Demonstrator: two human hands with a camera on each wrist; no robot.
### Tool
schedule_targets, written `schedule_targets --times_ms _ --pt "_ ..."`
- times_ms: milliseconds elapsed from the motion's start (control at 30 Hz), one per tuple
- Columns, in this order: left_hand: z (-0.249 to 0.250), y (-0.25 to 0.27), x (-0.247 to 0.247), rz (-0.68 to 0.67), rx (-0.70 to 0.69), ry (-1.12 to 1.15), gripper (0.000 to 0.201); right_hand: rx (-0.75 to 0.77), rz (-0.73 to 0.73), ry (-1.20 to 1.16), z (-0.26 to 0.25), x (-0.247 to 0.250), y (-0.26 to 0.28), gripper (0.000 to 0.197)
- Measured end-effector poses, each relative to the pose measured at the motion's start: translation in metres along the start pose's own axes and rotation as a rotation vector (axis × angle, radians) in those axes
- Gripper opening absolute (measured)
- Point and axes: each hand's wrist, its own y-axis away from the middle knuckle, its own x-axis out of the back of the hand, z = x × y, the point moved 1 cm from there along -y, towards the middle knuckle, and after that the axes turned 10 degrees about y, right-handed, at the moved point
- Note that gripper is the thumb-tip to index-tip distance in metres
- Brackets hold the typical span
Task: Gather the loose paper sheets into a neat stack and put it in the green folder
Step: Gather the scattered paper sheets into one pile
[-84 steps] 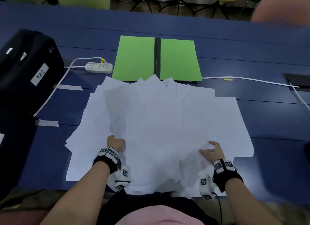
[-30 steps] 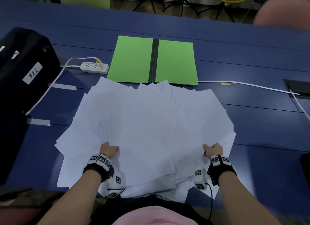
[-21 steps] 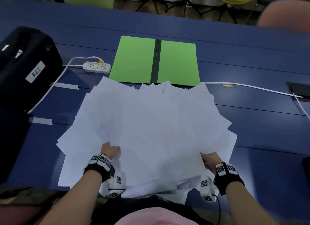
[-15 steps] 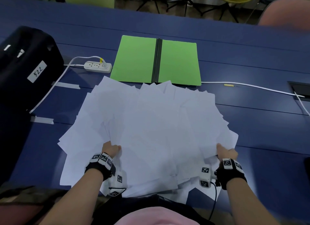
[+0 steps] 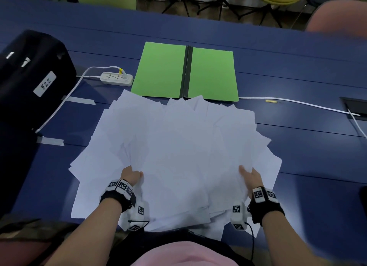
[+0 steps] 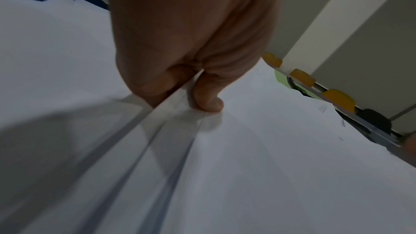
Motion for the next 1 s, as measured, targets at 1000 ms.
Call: schedule_targets --times_ms 1000 --pt "-0.001 -0.009 -0.005 0.052 -0.029 0.110 0.064 0.112 -0.107 0.240 -0.036 -0.049 0.015 0.036"
